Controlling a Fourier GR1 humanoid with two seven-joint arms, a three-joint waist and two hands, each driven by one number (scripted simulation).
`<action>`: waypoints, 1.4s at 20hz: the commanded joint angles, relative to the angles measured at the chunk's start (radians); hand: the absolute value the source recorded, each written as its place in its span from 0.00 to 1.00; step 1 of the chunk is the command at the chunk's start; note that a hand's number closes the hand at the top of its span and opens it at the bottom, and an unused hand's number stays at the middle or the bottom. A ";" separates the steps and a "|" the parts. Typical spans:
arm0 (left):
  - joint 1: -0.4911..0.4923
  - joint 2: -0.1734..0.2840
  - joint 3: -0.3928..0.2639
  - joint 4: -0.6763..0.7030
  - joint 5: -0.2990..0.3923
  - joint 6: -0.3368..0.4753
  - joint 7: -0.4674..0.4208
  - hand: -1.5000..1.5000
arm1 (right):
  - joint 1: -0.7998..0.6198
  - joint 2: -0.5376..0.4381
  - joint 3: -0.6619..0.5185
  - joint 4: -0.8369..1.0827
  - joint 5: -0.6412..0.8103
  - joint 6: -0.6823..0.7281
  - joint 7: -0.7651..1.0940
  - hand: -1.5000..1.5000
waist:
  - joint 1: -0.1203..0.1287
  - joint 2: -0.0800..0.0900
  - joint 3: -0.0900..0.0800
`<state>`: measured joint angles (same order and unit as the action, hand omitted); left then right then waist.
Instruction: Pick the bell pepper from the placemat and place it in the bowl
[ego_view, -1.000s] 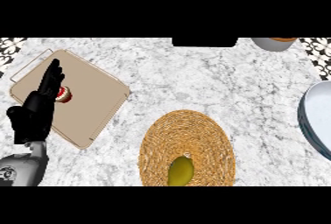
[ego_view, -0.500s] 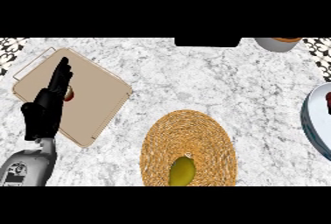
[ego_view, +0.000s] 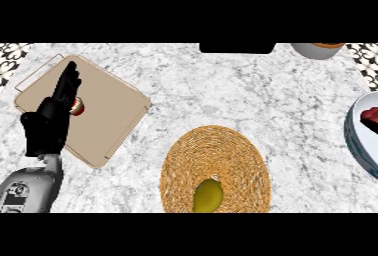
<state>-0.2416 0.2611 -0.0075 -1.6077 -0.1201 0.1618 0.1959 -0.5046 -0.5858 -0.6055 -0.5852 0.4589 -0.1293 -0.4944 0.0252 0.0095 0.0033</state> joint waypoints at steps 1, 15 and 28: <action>-0.002 0.026 0.041 0.031 0.023 -0.033 -0.029 0.50 | -0.058 -0.052 -0.057 0.100 -0.076 0.047 -0.112 0.00 | -0.007 -0.002 -0.001; 0.034 -0.027 0.018 -0.002 -0.030 -0.002 -0.011 0.50 | 0.163 -0.278 -0.219 0.202 -0.320 0.488 -0.242 0.00 | -0.035 -0.011 -0.003; 0.067 -0.019 0.036 -0.045 -0.038 -0.030 -0.006 0.50 | 0.469 -0.256 -0.192 0.120 -0.402 0.706 -0.444 0.00 | -0.034 -0.012 -0.003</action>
<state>-0.1897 0.2370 0.0274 -1.6312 -0.1553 0.1436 0.1850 -0.1145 -0.8525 -0.7992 -0.4489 0.0806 0.4371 -0.7974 -0.0099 -0.0021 0.0003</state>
